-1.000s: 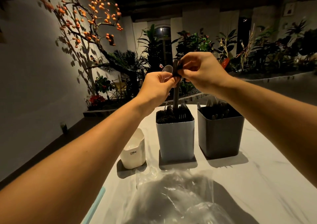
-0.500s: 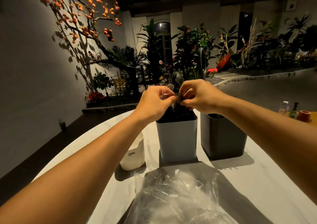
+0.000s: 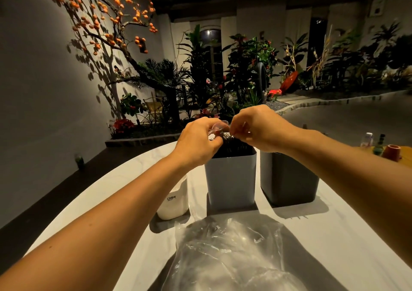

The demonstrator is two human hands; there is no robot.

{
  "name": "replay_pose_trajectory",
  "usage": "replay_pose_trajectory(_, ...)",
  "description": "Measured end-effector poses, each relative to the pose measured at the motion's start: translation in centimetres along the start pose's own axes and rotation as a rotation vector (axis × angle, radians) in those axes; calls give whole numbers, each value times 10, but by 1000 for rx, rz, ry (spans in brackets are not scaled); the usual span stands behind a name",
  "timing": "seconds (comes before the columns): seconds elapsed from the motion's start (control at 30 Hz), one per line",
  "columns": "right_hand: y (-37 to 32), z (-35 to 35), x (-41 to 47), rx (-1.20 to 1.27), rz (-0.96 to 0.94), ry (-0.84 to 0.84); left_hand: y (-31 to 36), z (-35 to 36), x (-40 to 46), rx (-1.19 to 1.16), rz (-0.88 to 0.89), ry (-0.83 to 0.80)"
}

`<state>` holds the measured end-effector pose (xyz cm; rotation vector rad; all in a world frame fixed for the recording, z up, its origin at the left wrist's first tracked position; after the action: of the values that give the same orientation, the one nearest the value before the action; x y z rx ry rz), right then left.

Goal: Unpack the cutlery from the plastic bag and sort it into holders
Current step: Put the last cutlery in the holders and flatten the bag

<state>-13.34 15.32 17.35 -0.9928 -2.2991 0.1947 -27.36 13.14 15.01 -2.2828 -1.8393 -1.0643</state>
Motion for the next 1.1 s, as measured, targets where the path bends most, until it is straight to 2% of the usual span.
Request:
replay_pose_trajectory(0.13, 0, 10, -8, -32, 91, -145, 4, 4, -8, 73, -25, -70)
replay_pose_trajectory(0.17, 0, 9, -9, -32, 110, -141, 4, 3, -10, 32, -57, -94)
replay_pose_trajectory(0.23, -7, 3, -8, -8, 99, -58, -1, 0, -14, -231, -189, -129)
replay_pose_trajectory(0.3, -19, -2, -9, 197, 96, 10, -6, -3, -24, -502, -329, -180)
replay_pose_trajectory(0.4, -47, 4, -13, 590, 128, -35, -11, -11, -42, -651, -397, -232)
replay_pose_trajectory(0.5, -76, 12, -12, 660, 79, -38, -14, -22, -57, -721, -366, -272)
replay_pose_trajectory(0.57, -89, 19, -8, 562, 39, 6, -22, -32, -63, -643, -342, -220)
replay_pose_trajectory(0.73, -112, 48, 4, 243, -73, 105, -58, -68, -71, -221, -241, 22)
replay_pose_trajectory(0.83, -117, 68, 11, 207, -96, 134, -75, -79, -80, -122, -227, 71)
replay_pose_trajectory(1.1, -104, 117, 24, 204, -58, 75, -109, -60, -90, 14, -289, 100)
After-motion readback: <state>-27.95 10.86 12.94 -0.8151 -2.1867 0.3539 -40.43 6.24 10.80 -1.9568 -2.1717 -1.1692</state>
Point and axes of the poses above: each hand's wrist, its own x-axis towards the middle knuckle, its own z-axis out of the palm, y = z × x, the point moved 7 cm from there along x, towards the middle knuckle, and after that the axes turned 9 degrees about x, right-handed, at the moved point
